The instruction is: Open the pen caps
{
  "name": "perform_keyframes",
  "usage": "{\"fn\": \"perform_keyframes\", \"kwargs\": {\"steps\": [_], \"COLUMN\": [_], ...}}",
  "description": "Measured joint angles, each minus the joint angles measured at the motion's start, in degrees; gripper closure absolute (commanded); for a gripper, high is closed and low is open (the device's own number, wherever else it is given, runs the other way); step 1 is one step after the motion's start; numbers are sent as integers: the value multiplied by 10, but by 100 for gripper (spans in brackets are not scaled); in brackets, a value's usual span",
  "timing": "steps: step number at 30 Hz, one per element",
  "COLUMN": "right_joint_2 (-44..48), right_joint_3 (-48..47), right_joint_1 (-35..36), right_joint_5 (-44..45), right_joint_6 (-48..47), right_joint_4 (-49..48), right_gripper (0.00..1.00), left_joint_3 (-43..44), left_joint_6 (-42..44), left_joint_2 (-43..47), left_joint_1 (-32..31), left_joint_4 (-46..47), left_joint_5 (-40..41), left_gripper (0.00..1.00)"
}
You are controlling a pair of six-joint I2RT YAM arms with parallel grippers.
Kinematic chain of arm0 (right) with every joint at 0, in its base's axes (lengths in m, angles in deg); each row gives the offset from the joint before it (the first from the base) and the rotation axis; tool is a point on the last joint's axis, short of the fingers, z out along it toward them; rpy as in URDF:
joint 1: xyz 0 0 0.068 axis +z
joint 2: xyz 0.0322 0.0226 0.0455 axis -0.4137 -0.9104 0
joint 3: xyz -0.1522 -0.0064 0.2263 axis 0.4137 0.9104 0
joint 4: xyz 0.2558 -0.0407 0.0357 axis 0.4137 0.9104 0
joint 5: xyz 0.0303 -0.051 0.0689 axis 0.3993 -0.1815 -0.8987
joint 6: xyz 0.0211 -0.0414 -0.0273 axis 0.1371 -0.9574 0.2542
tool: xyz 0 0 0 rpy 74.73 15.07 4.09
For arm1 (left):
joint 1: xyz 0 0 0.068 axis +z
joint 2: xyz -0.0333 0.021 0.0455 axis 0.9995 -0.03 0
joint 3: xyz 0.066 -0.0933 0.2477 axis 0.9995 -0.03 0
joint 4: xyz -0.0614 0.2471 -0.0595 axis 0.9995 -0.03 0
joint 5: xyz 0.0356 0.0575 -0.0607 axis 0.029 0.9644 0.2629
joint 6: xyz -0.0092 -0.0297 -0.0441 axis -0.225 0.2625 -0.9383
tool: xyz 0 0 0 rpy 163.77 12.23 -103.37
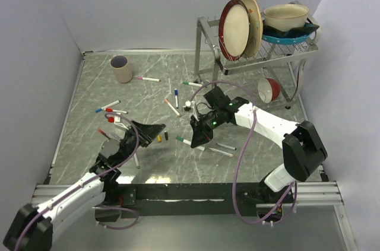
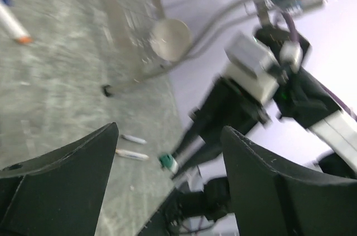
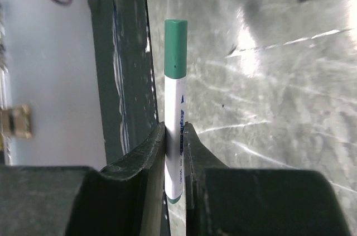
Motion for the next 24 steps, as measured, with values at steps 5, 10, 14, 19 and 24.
{"fn": "perform_keyframes", "kwargs": {"steps": [5,10,14,19,24], "right_joint_2": [7,18,21,21,21], "right_joint_3": [18,42,43,43,43], "right_joint_1": [-11,-12,-18,-24,-24], "right_joint_5": [-26,-24,-24,-24,-26], "right_joint_6": [57,113,140,155,160], "right_joint_4": [-60,-109,-136,-148,-150], "right_gripper": [100,100,100,100,100], "left_joint_3": [0,4,19,32,42], "left_joint_6": [-1,-1,-2,-2,-2], "left_joint_2": [-86,-180,-224,-262,-282], "left_joint_1": [-58,-102,-118,-128,-138], "left_joint_4": [102,160,186,220,236], "left_joint_5": [22,47,49,49,49], "left_gripper": [26,44,53,56,64]}}
